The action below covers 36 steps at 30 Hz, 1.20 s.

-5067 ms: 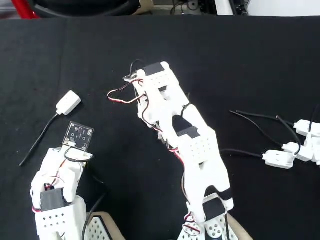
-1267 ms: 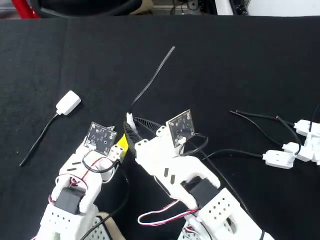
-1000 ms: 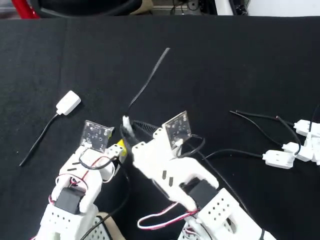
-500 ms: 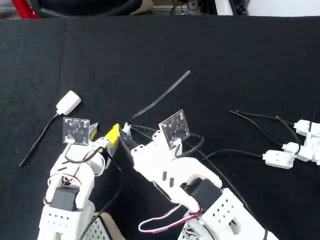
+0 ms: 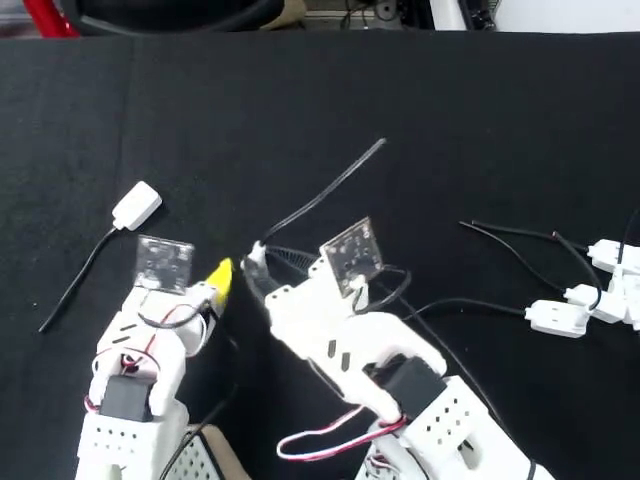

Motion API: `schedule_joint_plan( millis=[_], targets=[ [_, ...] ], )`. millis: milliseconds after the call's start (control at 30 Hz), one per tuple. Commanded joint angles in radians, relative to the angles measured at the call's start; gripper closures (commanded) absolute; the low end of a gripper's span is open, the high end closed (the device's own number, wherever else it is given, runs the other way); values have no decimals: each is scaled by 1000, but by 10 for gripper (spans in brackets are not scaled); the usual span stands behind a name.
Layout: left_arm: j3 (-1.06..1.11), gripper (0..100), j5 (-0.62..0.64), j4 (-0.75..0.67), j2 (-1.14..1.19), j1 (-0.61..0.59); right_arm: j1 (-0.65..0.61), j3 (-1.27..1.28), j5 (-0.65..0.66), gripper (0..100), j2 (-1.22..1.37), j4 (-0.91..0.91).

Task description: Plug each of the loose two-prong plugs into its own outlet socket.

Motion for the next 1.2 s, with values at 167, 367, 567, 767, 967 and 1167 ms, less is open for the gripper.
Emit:
schedule_joint_plan(
  millis=[167, 367, 567, 767, 967, 1167],
  targets=[
    [-18, 791, -147, 40, -11, 102, -38, -30, -133, 986, -2, -44],
    [-81, 792, -43, 41, -11, 102, -91, -10, -127, 986, -1, -61],
    [-108, 791, 66, 34, -11, 68, -109, -22, -81, 986, -1, -28],
    [-101, 794, 68, -31, -12, -27, -109, -85, -78, 986, 1, 69],
    [-101, 794, 68, -52, -12, -58, -184, -84, -41, 986, 13, 77],
    [-99, 794, 61, -44, -12, -62, -183, -117, -28, 986, 177, 38]
  ],
)
